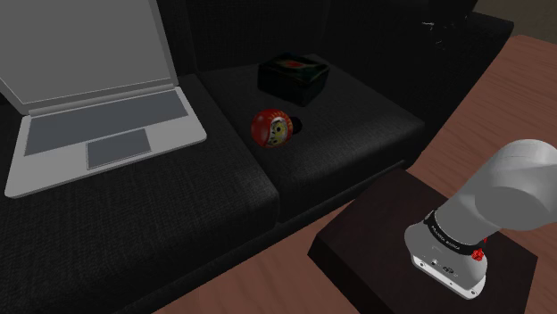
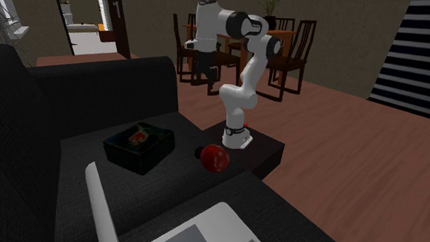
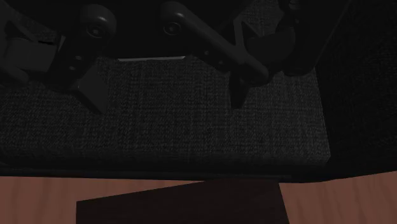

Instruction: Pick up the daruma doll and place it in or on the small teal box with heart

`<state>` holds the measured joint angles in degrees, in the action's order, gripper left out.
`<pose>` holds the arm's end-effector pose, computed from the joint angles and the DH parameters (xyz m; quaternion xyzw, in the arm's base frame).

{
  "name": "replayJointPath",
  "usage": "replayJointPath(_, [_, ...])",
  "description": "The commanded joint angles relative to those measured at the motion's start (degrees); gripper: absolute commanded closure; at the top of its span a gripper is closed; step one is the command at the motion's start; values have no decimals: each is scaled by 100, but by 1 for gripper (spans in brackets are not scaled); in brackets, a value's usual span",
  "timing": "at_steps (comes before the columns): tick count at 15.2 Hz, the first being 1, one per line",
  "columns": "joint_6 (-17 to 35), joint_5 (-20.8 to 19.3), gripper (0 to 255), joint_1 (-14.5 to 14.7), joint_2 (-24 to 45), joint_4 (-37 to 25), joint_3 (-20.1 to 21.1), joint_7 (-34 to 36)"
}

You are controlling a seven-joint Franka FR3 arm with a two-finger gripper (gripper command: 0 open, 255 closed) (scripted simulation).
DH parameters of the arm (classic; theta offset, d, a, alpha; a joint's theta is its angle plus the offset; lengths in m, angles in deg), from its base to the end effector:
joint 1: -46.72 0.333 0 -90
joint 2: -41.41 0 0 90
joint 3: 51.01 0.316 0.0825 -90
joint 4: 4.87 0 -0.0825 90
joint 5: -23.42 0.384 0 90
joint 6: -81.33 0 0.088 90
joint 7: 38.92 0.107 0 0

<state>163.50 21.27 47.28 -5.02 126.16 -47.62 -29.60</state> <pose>0.2853 0.0222 0.6180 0.9972 -0.0586 -0.0172 0.0421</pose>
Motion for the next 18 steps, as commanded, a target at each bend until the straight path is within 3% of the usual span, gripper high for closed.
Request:
replayJointPath(1, [0,0,0,0,0,0,0,0])
replayJointPath(11, [1243,1297,0,-607,548,463,1555,3520])
replayJointPath(18, [2337,1709,0,-1219,1623,166,2653,5910])
